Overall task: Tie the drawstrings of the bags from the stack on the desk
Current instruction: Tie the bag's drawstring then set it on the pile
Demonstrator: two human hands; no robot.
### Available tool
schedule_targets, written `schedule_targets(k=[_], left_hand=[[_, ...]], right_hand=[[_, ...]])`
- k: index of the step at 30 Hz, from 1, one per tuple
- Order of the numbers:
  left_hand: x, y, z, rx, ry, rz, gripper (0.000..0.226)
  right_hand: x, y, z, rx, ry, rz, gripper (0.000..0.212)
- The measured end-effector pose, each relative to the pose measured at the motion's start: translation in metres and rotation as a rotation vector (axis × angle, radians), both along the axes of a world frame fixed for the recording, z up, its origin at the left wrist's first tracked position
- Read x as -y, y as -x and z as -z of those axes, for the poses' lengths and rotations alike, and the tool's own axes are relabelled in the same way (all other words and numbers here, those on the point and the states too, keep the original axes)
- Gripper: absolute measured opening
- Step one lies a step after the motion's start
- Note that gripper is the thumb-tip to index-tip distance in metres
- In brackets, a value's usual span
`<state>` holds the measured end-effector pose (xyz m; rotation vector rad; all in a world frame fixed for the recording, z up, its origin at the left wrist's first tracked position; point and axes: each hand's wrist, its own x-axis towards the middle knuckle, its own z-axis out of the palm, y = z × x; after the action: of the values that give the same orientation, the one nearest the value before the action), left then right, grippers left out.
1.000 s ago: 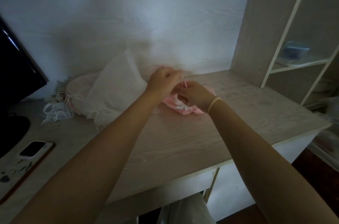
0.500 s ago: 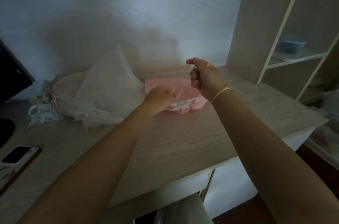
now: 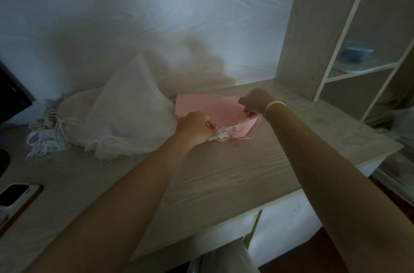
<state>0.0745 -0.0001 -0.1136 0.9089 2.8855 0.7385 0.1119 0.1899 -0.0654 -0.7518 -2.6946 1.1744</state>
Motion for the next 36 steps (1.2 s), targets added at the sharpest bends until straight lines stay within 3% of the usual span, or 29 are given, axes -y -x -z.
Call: schedule_targets(k=[4,7,9,12,17,22,25,30,36], left_hand=[[-0.003,-0.002,-0.004,-0.038,0.013,-0.012,0.016],[-0.004,-0.003,-0.005,-0.032,0.021,-0.031,0.017],[-0.004,-0.004,-0.005,-0.001,-0.014,-0.040,0.020],[-0.003,-0.007,-0.004,0.015,-0.080,-0.031,0.018],[-0.002,-0.012,-0.005,0.015,-0.157,0.014,0.021],[-0.005,-0.017,-0.009,0.235,-0.493,-0.072,0.010],[-0.003,-0.018,-0.008,0.472,-0.685,-0.104,0.011],[-0.004,-0.015,-0.004,0.309,-0.422,-0.053,0.022],[-0.003,-0.021,-0.013,0.348,-0.218,-0.019,0.015]], right_hand=[[0.008,-0.013,-0.019,0.043,-0.543,-0.194,0.030],[0.023,-0.026,-0.020,-0.018,-0.588,-0.362,0.028],[0.035,-0.029,-0.003,0.069,-0.636,-0.421,0.036],[0.045,-0.022,0.029,0.195,-0.877,-0.382,0.049],[0.054,-0.018,0.043,0.131,-0.823,-0.411,0.031],[0.062,-0.025,0.025,0.227,-0.927,-0.332,0.038],[0.046,-0.029,0.024,0.108,-0.443,-0.418,0.026],[0.048,-0.040,0.008,-0.027,0.165,-0.392,0.028],[0.051,-0.016,-0.033,-0.351,0.889,-0.363,0.026]])
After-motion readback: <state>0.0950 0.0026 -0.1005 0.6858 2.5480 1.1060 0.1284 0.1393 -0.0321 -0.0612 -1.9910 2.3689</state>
